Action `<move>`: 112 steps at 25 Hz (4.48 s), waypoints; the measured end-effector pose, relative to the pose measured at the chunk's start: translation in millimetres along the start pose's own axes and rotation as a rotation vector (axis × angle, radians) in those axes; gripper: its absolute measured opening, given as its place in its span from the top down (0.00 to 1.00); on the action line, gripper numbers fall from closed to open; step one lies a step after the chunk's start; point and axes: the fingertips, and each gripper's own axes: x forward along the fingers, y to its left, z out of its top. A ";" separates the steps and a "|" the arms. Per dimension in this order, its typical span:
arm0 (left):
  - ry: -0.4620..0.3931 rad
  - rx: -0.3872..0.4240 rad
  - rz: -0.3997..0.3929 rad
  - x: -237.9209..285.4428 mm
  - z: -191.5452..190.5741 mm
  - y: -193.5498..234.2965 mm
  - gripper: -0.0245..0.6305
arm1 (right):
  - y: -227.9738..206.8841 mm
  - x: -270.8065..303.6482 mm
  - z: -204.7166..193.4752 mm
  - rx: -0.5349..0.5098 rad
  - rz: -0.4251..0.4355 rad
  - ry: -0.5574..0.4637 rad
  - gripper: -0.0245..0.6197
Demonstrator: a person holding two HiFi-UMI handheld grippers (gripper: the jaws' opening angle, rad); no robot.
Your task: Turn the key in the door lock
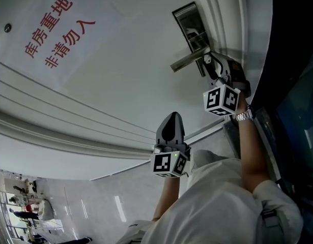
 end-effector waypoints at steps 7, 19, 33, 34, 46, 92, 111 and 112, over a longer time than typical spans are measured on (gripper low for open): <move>-0.001 -0.001 0.017 -1.2 -0.3 -0.2 0.95 | 5.4 3.3 -2.1 -0.095 -0.031 0.019 0.75; 0.004 -0.025 0.023 5.5 -4.5 -1.3 0.95 | 5.5 10.3 4.0 -0.081 -0.009 -0.018 0.75; 0.006 -0.024 0.046 4.2 -8.0 7.9 0.95 | -3.9 9.7 3.2 0.391 -0.002 0.014 0.75; 0.008 -0.026 0.050 3.9 -9.0 8.7 0.95 | -4.9 9.7 3.6 0.429 0.005 0.011 0.75; 0.005 -0.026 0.076 -1.6 -8.6 15.8 0.95 | -6.5 13.6 -2.4 0.834 0.080 -0.014 0.77; -0.008 -0.021 0.111 -30.4 -0.8 19.8 0.95 | 14.0 5.5 -1.8 -0.655 0.010 0.026 0.83; 0.008 -0.021 0.110 -35.7 -3.9 11.2 0.95 | 4.2 4.7 -2.8 0.018 0.027 0.041 0.95; 0.011 -0.023 0.112 -36.4 -4.7 12.2 0.95 | 4.1 4.4 -2.7 0.028 0.027 0.043 0.95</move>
